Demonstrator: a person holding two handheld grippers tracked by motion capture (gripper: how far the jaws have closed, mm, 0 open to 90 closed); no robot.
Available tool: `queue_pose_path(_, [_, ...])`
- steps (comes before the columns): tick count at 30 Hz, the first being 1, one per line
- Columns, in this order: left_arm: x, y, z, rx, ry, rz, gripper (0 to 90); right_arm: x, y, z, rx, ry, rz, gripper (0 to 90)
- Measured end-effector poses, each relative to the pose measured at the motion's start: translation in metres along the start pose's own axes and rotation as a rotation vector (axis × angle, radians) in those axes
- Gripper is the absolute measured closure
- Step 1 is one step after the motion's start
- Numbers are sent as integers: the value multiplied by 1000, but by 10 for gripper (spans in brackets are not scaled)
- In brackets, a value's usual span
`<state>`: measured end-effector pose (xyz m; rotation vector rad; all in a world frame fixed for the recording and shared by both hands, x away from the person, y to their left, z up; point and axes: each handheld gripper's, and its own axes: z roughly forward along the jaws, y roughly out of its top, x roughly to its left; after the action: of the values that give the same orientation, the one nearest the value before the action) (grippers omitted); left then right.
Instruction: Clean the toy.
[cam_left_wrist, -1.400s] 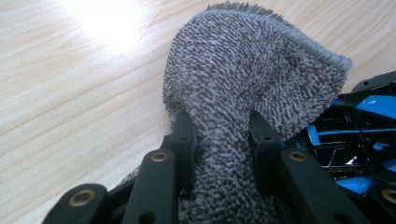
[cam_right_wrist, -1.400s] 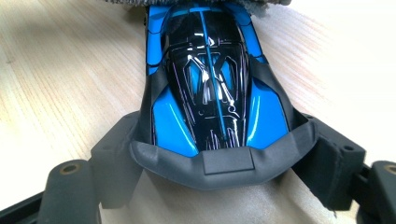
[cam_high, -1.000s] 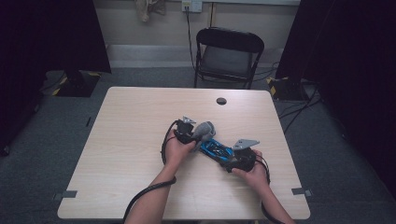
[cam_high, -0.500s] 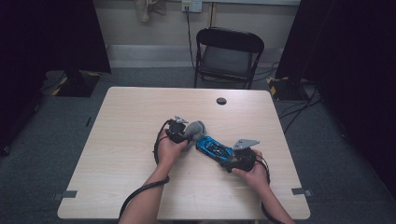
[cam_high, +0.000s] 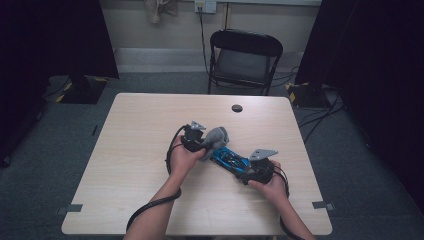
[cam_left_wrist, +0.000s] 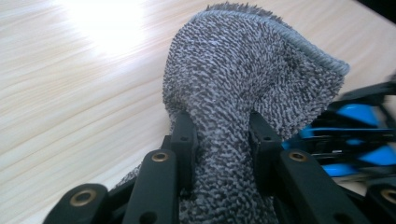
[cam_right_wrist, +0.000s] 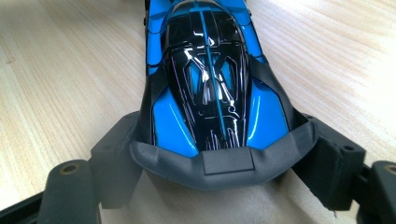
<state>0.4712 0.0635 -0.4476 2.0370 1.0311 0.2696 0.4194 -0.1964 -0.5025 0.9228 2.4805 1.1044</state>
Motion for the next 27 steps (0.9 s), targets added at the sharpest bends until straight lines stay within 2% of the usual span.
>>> queue_pose_path(3, [-15, 5, 3, 0, -31, 27, 692, 0, 0, 0, 0, 0, 0, 236])
queue_pose_path(7, [-41, 8, 9, -8, -101, 62, 692, 0, 0, 0, 0, 0, 0, 236])
queue_pose_path(13, [-70, 8, 19, 6, -161, 114, 692, 0, 0, 0, 0, 0, 0, 236])
queue_pose_path(15, [-76, 7, 22, 18, -176, 126, 693, 0, 0, 0, 0, -1, -1, 236])
queue_pose_path(20, [-88, 2, 31, 35, -204, 123, 694, 0, 0, 0, 0, -1, -1, 235])
queue_pose_path(27, [-90, 1, 33, 34, -209, 119, 694, 0, 0, 0, -1, 0, 1, 235])
